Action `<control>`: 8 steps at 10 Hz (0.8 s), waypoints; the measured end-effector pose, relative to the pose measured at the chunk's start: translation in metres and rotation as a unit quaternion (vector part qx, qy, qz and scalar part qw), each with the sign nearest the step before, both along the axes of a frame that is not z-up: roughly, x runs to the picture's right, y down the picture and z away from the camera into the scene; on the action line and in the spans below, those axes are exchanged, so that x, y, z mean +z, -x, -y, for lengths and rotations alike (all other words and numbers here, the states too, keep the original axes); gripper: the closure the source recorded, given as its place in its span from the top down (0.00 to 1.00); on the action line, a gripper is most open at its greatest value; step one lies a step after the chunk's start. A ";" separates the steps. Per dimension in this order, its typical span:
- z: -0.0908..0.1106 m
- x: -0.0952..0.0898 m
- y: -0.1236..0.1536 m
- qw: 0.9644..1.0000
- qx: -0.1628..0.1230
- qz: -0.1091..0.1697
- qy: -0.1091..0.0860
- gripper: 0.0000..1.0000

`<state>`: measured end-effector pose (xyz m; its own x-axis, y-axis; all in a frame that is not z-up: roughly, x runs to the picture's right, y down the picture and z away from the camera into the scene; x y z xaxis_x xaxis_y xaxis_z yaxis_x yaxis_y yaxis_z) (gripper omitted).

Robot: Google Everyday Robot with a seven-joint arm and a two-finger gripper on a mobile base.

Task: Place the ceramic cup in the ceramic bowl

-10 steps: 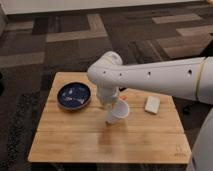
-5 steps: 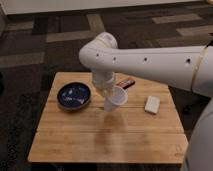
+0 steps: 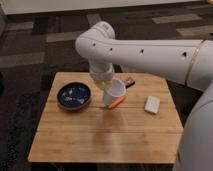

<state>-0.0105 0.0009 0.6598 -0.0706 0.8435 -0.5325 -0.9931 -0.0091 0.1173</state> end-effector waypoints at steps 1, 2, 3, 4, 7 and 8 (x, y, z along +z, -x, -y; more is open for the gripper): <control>-0.001 0.001 0.000 1.000 0.000 0.000 0.001 0.00; -0.001 0.001 -0.001 1.000 0.000 -0.001 0.001 0.00; 0.000 0.001 -0.001 1.000 0.001 -0.001 0.001 0.00; 0.001 0.002 -0.001 1.000 0.000 -0.001 0.000 0.00; 0.011 0.016 0.011 1.000 -0.013 0.006 0.002 0.00; 0.013 0.021 0.015 1.000 -0.020 0.009 0.005 0.00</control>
